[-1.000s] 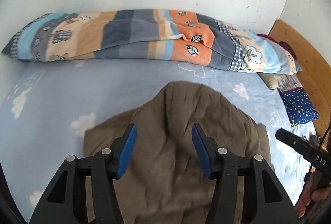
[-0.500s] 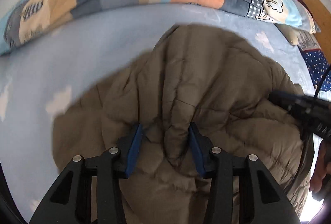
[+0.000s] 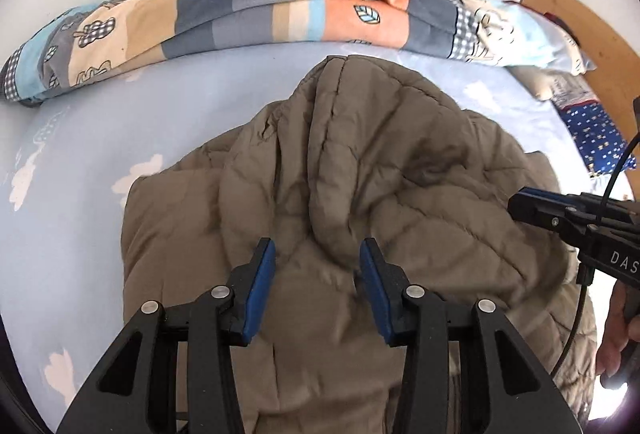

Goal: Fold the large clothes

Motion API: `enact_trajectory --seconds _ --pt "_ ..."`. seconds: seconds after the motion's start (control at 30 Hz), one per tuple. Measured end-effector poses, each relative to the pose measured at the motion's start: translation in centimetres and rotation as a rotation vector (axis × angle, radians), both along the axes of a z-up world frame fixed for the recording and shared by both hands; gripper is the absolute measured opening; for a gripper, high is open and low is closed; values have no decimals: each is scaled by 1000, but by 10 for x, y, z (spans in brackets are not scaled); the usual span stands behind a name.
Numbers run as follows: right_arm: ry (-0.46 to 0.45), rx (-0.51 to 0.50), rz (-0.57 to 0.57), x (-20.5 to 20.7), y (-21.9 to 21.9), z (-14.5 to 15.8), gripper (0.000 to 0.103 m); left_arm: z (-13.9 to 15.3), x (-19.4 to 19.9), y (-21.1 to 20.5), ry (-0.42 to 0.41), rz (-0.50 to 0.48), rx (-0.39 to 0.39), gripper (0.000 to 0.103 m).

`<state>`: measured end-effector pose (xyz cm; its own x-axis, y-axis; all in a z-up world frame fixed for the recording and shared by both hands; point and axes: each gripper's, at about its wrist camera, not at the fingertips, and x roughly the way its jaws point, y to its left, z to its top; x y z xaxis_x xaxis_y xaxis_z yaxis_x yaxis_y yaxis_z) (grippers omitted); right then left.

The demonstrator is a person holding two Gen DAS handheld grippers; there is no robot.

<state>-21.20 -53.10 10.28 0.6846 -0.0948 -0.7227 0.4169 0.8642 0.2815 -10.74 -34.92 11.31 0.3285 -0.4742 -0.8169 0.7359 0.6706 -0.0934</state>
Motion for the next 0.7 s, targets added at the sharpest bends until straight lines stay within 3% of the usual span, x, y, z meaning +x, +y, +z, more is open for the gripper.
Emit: enact_trajectory --seconds 0.17,0.33,0.43,0.57,0.7 --pt "-8 -15 36 -16 24 -7 23 -24 -9 5 2 2 28 43" --pt "61 -15 20 -10 31 -49 22 -46 -15 6 -34 14 12 43" --pt "46 4 2 -11 27 -67 22 -48 -20 8 -56 20 7 43" --pt "33 20 -17 -17 31 -57 22 -28 -33 25 -69 19 -30 43" --pt "-76 54 -38 -52 34 -30 23 -7 -53 53 -80 11 -73 43"
